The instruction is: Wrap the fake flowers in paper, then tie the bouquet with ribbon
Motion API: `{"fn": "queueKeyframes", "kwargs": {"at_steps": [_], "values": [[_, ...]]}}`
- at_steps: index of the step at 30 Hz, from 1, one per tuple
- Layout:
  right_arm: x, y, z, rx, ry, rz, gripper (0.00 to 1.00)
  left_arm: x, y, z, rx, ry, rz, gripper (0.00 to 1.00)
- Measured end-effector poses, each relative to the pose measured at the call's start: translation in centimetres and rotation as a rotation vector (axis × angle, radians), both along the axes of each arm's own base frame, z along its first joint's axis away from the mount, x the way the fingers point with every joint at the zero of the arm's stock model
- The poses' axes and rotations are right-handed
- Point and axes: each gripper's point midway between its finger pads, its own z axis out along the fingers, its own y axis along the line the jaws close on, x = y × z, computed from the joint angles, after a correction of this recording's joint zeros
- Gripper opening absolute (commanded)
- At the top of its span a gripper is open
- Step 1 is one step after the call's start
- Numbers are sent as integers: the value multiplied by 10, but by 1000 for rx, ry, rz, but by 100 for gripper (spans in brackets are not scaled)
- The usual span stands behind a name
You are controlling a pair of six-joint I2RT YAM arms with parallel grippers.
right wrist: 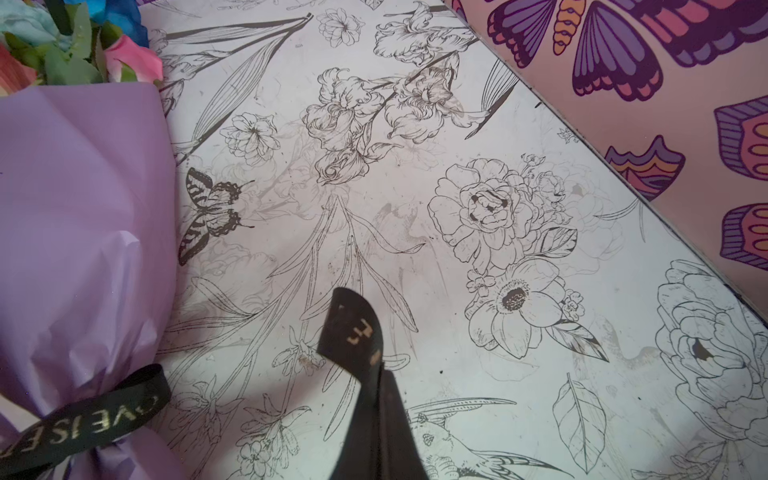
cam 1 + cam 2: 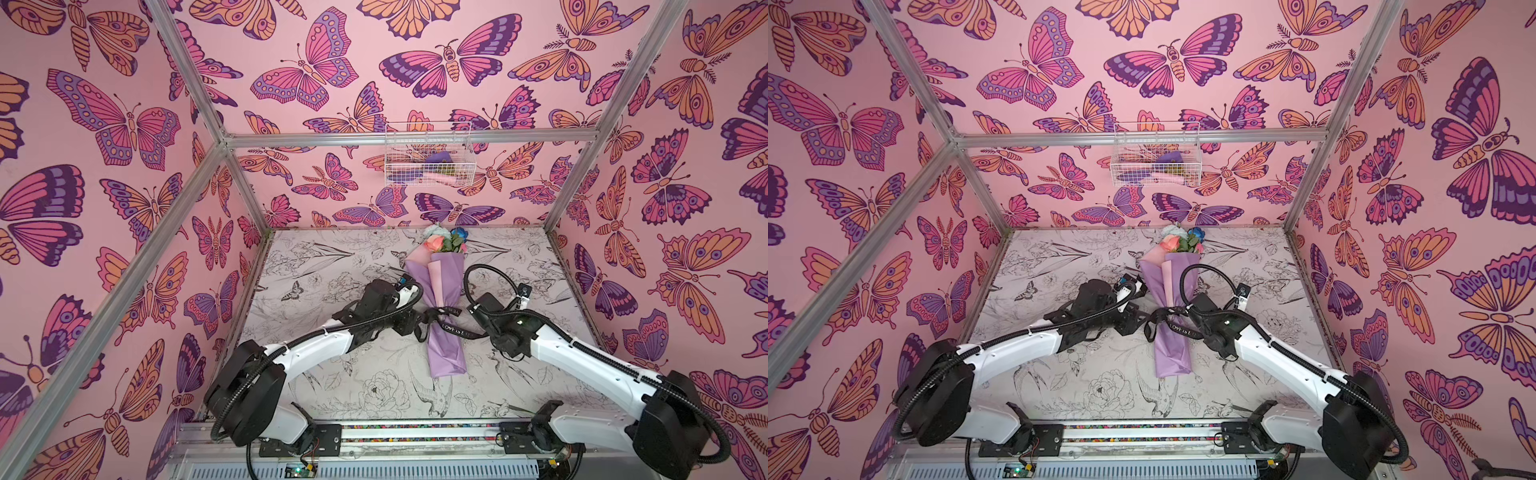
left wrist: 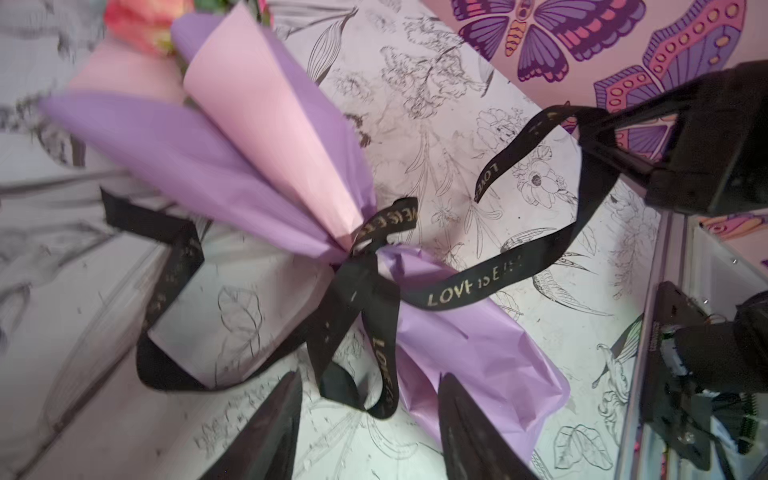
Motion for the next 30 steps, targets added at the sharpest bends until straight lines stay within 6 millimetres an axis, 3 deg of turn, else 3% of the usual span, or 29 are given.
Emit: {"fn": "queueKeyframes", "kwargs": {"at_steps": [4, 9, 18, 30], "values": [[-1, 2, -2, 12, 9, 6, 0, 23, -26, 5, 65, -141, -136, 46], [-1, 5, -3, 27, 17, 12, 0, 46, -54, -19, 150, -232, -293, 38], [-2, 6, -4, 40, 20, 17, 0, 45, -71, -36, 193, -275, -478, 33], [2, 9, -3, 54, 20, 19, 0, 44, -76, -65, 248, -250, -581, 37]]}}
